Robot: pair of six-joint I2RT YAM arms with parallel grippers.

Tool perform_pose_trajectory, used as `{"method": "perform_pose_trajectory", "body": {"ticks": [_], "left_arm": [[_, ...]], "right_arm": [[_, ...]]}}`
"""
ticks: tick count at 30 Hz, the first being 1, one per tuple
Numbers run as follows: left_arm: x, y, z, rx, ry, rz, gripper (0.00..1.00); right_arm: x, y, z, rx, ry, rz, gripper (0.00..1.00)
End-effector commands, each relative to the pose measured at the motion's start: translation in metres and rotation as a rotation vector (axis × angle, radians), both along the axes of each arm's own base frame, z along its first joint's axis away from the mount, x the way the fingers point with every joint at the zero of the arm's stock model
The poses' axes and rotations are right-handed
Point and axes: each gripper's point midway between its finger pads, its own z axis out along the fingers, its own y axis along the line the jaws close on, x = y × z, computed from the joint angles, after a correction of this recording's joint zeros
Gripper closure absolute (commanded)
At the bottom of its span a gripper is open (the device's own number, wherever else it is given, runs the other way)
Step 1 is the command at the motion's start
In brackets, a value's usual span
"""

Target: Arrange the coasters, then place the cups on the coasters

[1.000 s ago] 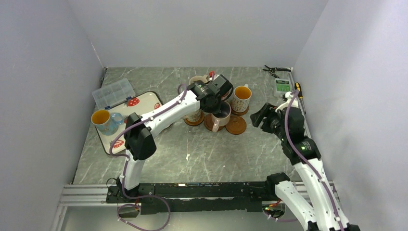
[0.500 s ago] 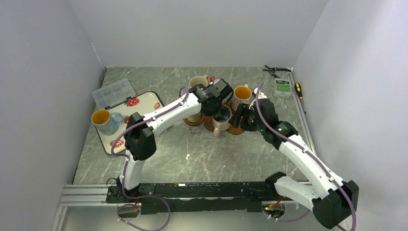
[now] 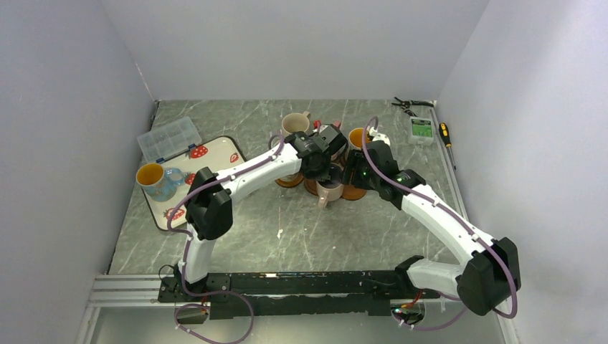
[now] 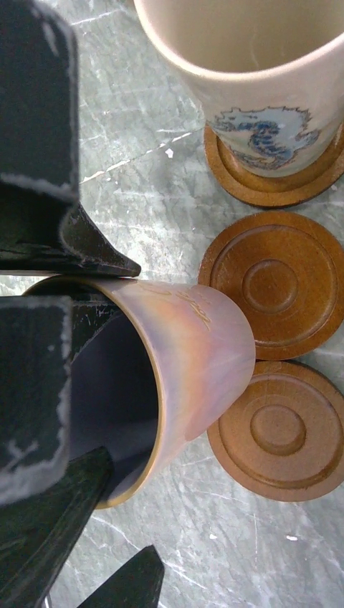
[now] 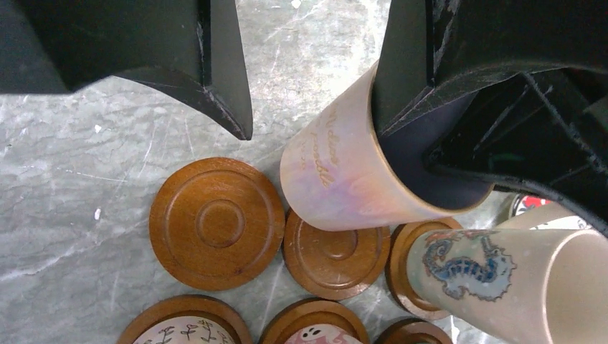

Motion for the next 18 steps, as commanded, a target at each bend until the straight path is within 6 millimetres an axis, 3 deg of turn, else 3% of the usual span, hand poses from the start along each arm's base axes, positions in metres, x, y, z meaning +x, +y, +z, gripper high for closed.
{"method": "perform_pose_trajectory", "body": {"ticks": [1, 13, 18], "left_arm": [[0.002, -0.020, 0.069, -0.211, -0.114, 0.014, 0.97], [0.003, -0.030, 0.076, -0.256, -0.127, 0.002, 0.97], [0.003, -0.029, 0.076, -0.255, -0.134, 0.000, 0.97]], "right_arm": [[0.013, -0.003, 0.011, -0.020, -0.055, -0.027, 0.38], [0.024, 0.005, -0.003, -0.060, -0.003, 0.005, 0.56], [0.023, 0.006, -0.001, -0.046, -0.011, 0.006, 0.90]]}}
